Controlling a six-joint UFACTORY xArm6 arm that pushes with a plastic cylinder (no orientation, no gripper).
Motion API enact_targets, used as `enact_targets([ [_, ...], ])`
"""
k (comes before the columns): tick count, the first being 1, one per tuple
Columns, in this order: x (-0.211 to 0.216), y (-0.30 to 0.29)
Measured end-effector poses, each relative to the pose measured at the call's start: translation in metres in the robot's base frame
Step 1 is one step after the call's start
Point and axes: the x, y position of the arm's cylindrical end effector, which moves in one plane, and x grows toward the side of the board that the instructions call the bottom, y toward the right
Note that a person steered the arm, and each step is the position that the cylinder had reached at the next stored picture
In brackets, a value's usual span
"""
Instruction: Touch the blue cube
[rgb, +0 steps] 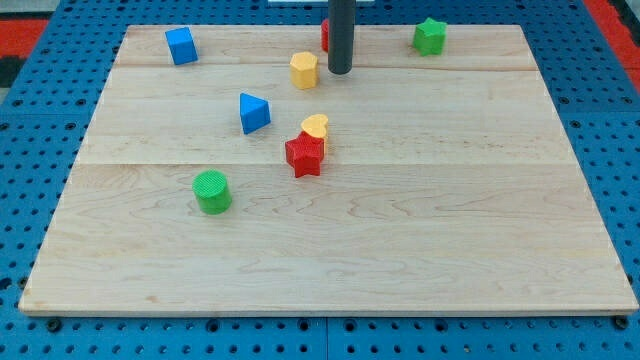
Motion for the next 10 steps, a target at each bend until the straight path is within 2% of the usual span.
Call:
enact_targets([
  [3,0.012,-0.018],
  [4,0.048,-0.044],
  [5,0.058,-0.097],
  [6,0.027,-0.121],
  [7,0.012,-0.183],
  [9,-0.017,-0.227],
  [10,-0.018,-0.23],
])
